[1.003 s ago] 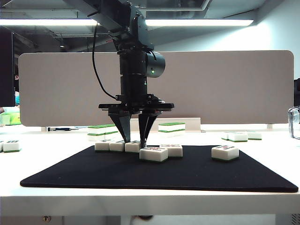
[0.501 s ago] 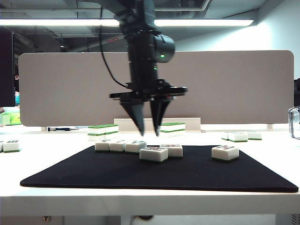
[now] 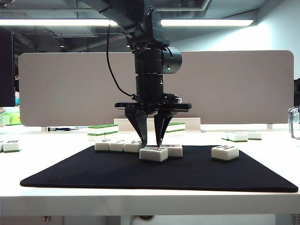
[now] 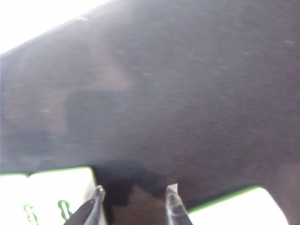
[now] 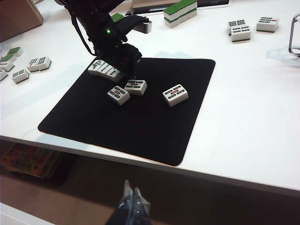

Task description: Align six mahjong tiles in a row on the table.

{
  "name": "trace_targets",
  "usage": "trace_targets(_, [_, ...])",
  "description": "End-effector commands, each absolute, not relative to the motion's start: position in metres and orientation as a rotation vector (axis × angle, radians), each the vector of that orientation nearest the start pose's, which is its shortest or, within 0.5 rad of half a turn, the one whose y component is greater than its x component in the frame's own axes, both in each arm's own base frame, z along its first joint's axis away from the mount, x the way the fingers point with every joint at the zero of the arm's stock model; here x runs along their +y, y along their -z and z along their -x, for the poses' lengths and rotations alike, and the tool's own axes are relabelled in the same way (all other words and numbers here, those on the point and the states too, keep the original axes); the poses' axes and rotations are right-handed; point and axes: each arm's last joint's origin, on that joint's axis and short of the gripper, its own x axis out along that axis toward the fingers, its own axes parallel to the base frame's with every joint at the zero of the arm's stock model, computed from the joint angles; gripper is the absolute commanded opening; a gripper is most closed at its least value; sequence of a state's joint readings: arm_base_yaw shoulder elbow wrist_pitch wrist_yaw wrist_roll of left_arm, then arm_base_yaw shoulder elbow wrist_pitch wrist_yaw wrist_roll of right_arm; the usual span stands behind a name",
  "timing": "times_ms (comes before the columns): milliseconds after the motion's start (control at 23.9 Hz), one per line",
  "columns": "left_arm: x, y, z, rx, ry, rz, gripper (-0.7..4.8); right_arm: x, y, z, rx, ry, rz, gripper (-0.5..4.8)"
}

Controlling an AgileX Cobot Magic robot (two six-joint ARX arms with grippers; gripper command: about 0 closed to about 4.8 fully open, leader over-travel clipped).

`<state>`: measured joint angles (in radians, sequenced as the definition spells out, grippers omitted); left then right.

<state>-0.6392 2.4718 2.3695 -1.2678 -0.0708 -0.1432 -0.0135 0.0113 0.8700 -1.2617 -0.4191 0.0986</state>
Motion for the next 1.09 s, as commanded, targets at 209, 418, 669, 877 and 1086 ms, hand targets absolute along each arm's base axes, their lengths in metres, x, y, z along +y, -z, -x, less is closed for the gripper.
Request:
trace_targets(209, [-0.282,-0.21,-0.409,1.286,0.295,-0.364,1.73,0.012,-0.296,0.045,0.386,-0.381,-0.175,-0.01])
trace_targets(418, [-0.288,-0.231,-0.404,1.277,0.423,-0.301,1.75,0.012,-0.296,0.045,0.386,-0.381,-0.174,-0.01])
trace_targets(669, [-0.311,-0.252,-0.383,1.194,0.67,-0.514,1.85,0.012,-0.296,0.044,0.385,-0.381,-0.174,-0.01])
trace_targets(877, [-0.315,-0.226,-0.374,1.264,0.765,-0.657,1.88,0.012,-0.296,0.045,0.386,-0.381,-0.175,-0.01])
trace_targets(1086, [-0.315,-0.217,-0.374,1.255,0.815,-0.718,1.88,0.012,-0.296,0.045,0.386,-0.381,-0.175,-0.01])
